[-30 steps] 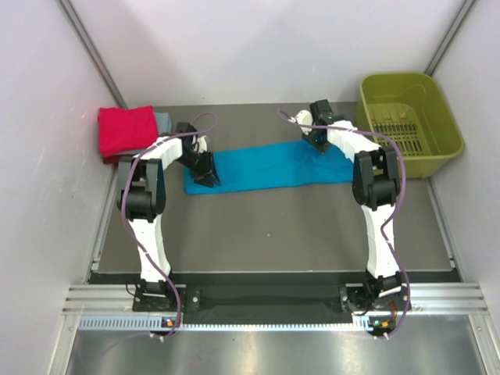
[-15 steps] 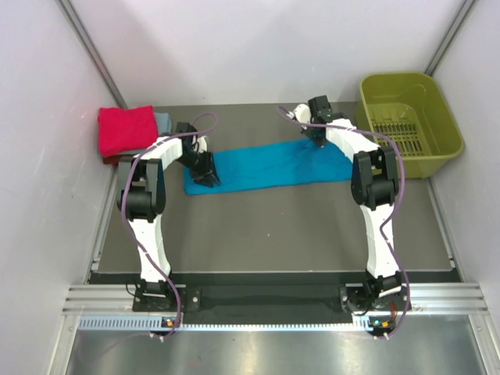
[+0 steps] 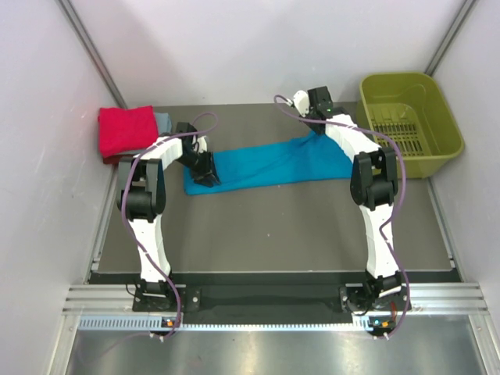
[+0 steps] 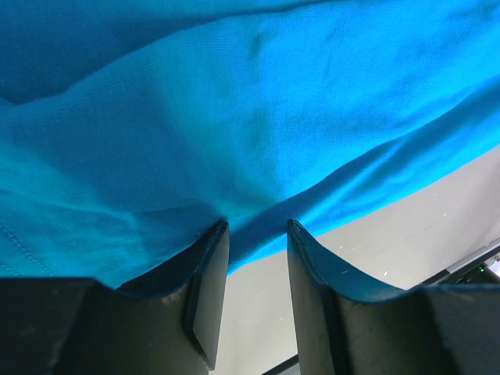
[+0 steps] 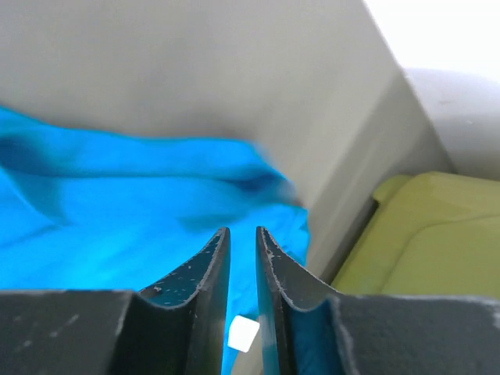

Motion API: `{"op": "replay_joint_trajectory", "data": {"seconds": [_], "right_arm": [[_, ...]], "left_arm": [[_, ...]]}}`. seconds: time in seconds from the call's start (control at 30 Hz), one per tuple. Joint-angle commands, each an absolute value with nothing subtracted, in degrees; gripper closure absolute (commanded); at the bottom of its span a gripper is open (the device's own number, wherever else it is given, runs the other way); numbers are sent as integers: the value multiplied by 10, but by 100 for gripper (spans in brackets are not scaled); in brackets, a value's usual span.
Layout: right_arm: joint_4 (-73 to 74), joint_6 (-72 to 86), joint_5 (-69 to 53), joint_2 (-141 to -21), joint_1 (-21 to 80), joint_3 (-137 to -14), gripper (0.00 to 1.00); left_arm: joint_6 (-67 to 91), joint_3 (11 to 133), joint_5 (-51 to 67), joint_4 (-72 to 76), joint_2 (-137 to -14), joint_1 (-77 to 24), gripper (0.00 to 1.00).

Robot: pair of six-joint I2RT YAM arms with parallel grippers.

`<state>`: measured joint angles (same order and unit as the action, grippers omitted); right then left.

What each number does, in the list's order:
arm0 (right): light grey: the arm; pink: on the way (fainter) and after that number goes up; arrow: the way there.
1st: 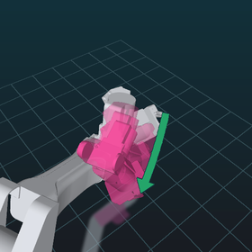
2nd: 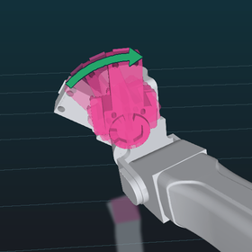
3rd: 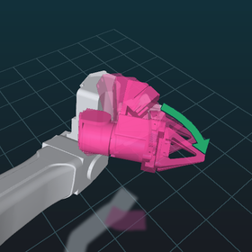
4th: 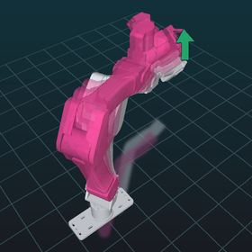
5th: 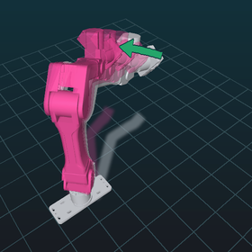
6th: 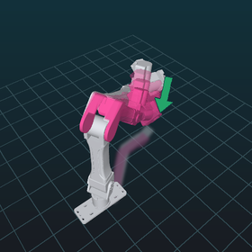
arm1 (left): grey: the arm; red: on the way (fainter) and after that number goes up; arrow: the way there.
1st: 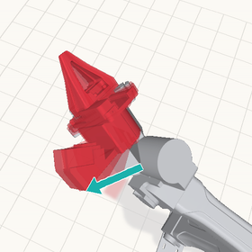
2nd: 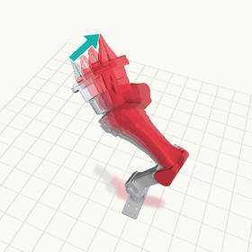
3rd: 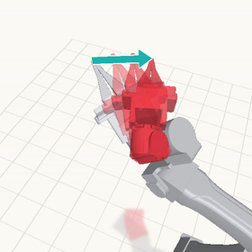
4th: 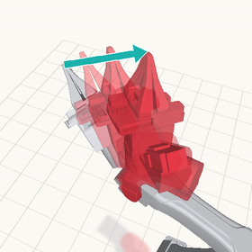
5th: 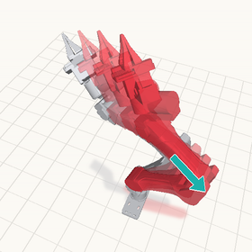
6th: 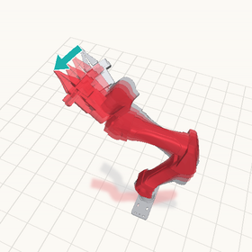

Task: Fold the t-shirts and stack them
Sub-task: Fold the tshirt

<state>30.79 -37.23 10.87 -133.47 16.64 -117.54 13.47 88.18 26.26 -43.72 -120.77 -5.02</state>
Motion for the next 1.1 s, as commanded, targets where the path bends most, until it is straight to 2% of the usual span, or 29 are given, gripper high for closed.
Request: {"op": "replay_joint_trajectory", "data": {"seconds": [0.0,0.2,0.47,0.63,0.73,1.07], "right_arm": [[270,-372,131,-1326,173,-1200,79],[264,-364,142,-1338,175,-1218,78],[317,-342,118,-1295,174,-1155,78],[380,-288,84,-1231,157,-1072,65],[385,-266,68,-1200,131,-1035,62],[418,-234,46,-1201,76,-1006,60]], "left_arm": [[120,877,209,-448,-1208,-47,58],[118,874,207,-447,-1205,-47,58],[114,873,203,-447,-1201,-47,58],[110,882,185,-449,-1194,-47,58],[109,882,179,-447,-1194,-46,57],[113,882,185,-448,-1194,-46,57]]}}
